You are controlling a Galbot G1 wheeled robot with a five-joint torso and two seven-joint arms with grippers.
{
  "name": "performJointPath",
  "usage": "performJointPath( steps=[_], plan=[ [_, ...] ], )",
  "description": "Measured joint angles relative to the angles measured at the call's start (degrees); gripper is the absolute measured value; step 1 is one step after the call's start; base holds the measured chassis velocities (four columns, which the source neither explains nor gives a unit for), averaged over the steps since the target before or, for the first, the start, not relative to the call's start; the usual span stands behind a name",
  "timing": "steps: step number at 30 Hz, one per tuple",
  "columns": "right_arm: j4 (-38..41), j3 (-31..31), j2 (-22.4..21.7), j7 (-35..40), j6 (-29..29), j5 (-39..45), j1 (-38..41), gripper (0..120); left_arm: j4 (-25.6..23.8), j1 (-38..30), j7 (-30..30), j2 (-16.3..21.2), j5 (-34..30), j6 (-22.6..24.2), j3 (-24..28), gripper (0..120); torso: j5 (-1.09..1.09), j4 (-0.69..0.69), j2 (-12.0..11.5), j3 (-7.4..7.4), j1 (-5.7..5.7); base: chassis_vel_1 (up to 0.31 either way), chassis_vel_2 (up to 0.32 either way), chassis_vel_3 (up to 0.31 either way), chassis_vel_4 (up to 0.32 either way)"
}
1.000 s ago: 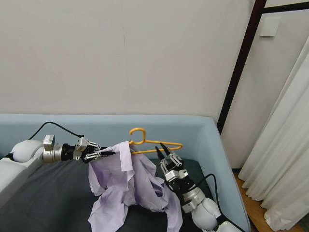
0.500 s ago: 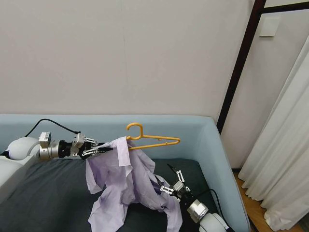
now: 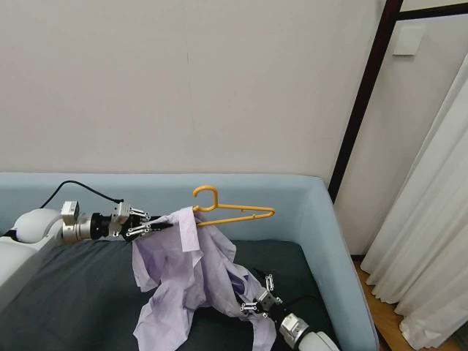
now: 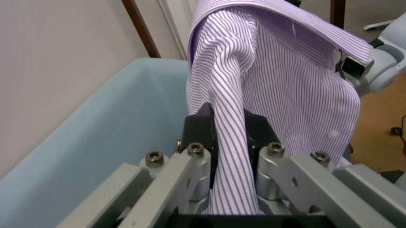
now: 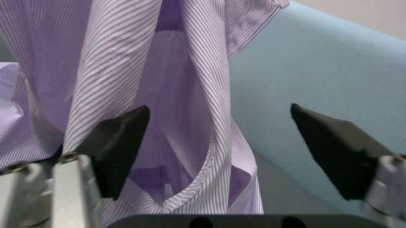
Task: Pick up the clothes from the sofa and hang them on the clothes hanger.
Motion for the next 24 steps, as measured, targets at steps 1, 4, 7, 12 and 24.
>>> performJointPath(
  steps=[1, 4, 7, 12, 24],
  plan=[
    [-0.2, 0.0, 0.2, 0.0, -0.4, 0.0, 0.2, 80, 0.0, 0.0, 0.0, 0.0, 0.0, 0.0, 0.0, 7, 0.00, 0.00, 0.0, 0.00, 0.00, 0.000, 0.000, 0.000, 0.000],
    [-0.5, -0.2, 0.5, -0.2, -1.9, 0.4, 0.5, 67, 0.0, 0.0, 0.0, 0.1, 0.0, -0.1, 0.0, 7, 0.00, -0.01, 0.0, 0.00, 0.00, 0.000, 0.000, 0.000, 0.000],
    [-0.5, -0.2, 0.5, -0.6, -2.5, 1.4, 0.6, 59, 0.0, 0.0, -0.1, 0.2, 0.0, -0.2, 0.0, 7, 0.00, -0.01, 0.0, 0.00, 0.00, 0.000, 0.000, 0.000, 0.000],
    [-0.4, -0.3, 0.7, -1.3, -3.4, 5.3, 0.8, 40, 0.1, 0.0, -0.2, 0.2, 0.0, -0.4, 0.0, 7, 0.00, -0.01, 0.0, 0.00, 0.00, 0.000, 0.000, 0.000, 0.000],
    [0.8, 0.2, 1.1, 1.7, -5.4, 10.7, 0.1, 0, 0.0, 0.3, -0.3, -0.3, 0.0, -0.9, 0.0, 7, 0.00, -0.01, 0.0, 0.00, 0.00, 0.000, 0.000, 0.000, 0.000]
  ],
)
